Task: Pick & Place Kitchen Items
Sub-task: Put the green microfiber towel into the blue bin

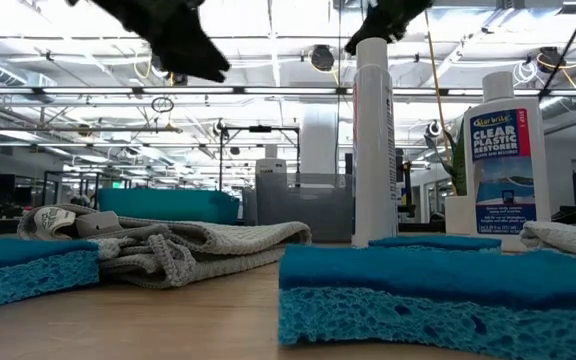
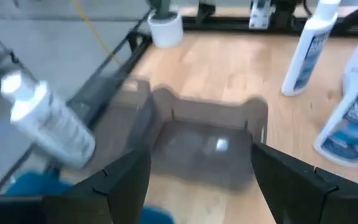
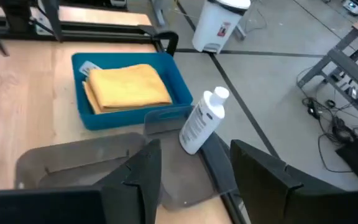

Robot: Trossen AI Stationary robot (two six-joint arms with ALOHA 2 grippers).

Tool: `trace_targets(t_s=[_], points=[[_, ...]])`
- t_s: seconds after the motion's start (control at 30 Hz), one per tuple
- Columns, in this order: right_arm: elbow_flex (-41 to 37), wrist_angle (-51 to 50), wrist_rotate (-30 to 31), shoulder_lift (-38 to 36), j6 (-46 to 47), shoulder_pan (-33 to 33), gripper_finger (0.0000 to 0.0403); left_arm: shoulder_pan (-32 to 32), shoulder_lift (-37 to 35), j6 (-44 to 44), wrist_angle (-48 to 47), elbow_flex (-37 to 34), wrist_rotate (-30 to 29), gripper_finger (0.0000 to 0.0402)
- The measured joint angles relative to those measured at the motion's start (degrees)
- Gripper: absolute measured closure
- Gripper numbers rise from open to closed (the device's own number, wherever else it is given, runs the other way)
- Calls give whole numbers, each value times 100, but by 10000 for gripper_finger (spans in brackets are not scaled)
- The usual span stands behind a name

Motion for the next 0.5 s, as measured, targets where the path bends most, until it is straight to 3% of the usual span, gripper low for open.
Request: trace_targets(t_s=[0.27,0.5], points=[[-1228,508,130,-1138,59,-67,247,9,-1096,-407,966,-1283,-97,124],[-2890,1706,428,-2353,-26,-69,248,9,-1467,-628,1114,-1683,-120,124]])
